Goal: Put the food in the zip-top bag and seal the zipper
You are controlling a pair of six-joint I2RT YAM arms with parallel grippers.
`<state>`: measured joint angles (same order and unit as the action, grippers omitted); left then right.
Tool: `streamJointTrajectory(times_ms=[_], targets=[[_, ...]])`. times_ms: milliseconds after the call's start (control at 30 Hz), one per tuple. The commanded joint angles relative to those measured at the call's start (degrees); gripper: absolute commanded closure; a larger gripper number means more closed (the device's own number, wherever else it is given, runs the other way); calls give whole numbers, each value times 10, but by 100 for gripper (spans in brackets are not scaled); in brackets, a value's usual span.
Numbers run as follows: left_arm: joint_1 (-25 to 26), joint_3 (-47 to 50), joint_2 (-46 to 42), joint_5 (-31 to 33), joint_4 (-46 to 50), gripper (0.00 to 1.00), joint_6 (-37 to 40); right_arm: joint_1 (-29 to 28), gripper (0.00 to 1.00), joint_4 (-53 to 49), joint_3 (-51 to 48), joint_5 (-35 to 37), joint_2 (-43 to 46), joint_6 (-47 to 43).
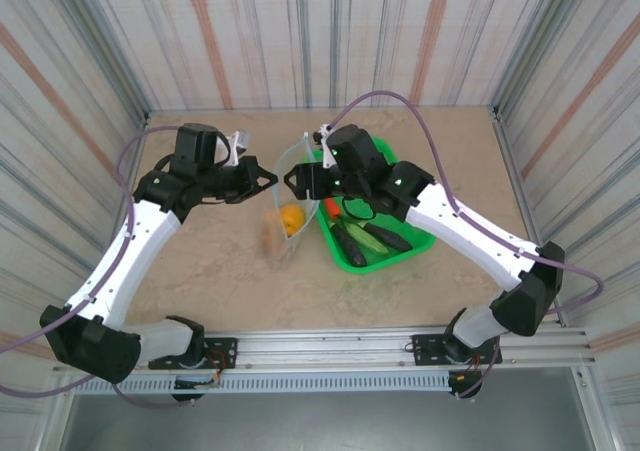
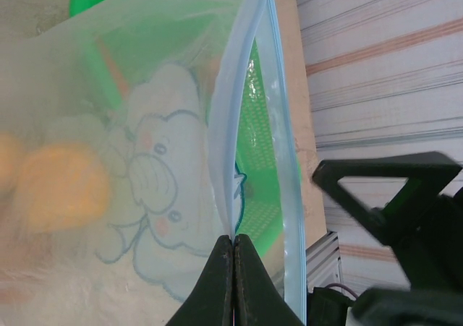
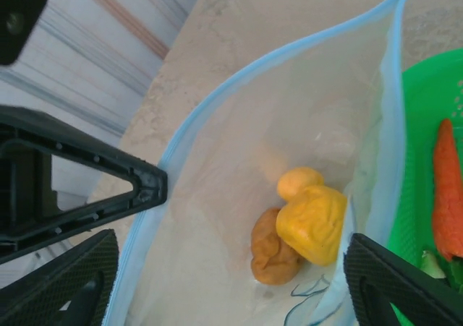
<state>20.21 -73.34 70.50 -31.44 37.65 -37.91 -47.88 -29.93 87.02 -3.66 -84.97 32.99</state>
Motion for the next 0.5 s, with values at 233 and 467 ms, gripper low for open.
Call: streamJointTrajectory(times_ms=[233,467], targets=[[-6,-9,-22,15,22,100,26,137,23,8,-63,-38,69,-17],[-9,-7,-24,5,16,100,26,176,23,-59,-77,58,-24,-76]])
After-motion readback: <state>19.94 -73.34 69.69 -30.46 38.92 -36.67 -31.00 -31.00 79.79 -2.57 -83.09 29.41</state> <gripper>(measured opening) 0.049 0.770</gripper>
